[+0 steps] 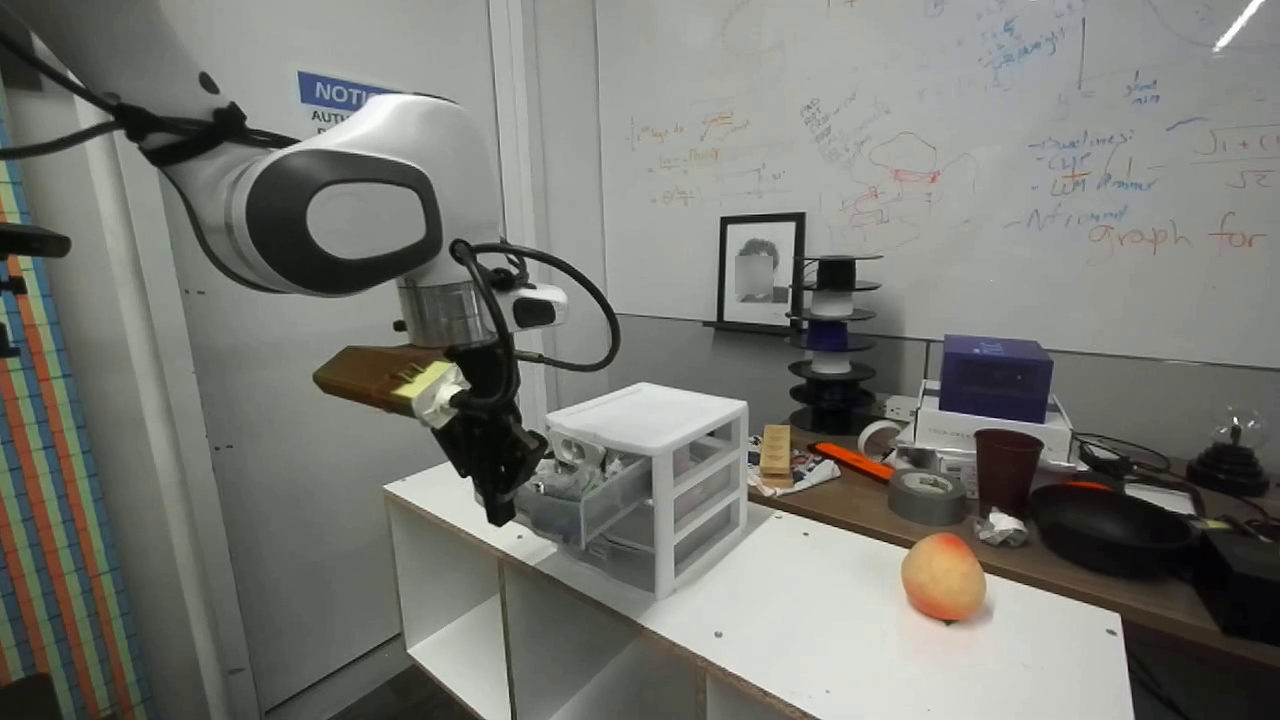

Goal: Put the papers in the top drawer

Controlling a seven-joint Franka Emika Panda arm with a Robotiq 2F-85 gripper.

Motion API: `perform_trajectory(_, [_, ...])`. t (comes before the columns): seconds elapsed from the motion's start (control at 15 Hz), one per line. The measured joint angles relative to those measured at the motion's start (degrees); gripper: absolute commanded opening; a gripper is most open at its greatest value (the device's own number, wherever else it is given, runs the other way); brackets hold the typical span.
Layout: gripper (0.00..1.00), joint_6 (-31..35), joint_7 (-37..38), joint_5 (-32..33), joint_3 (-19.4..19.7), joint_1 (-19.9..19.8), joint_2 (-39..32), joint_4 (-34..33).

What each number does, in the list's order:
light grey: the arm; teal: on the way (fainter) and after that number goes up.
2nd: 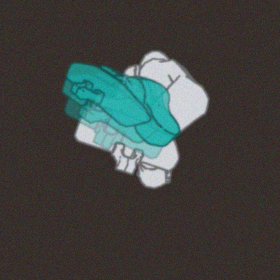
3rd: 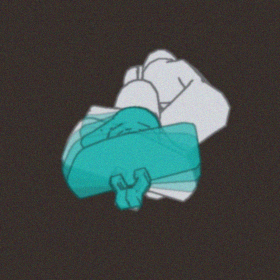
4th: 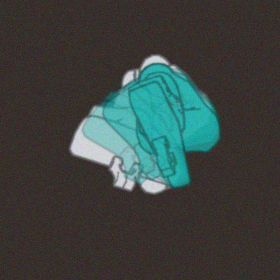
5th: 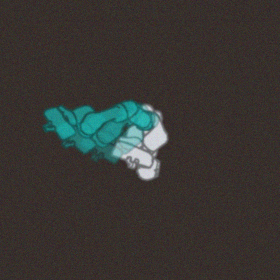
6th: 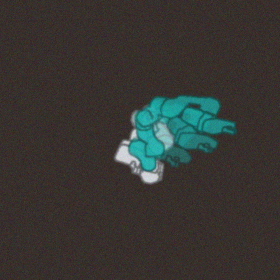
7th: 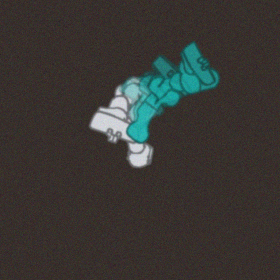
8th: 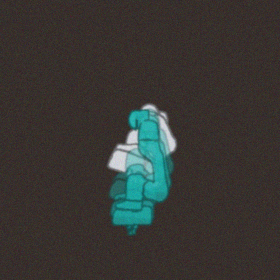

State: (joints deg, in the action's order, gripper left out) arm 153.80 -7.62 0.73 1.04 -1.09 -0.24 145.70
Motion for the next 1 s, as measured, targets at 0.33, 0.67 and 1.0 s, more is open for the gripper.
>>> perform_trajectory(0.33, [0.06, 6.0, 0.9, -3.4, 0.0, 0.0, -0.5, 0.7])
perform_trajectory(0.67, [0.08, 10.0, 5.8, -4.4, 0.0, 0.0, -0.7, 1.2])
perform_trajectory(1.0, [0.06, 13.4, 11.7, -3.8, 0.5, -0.2, -1.2, 1.6])
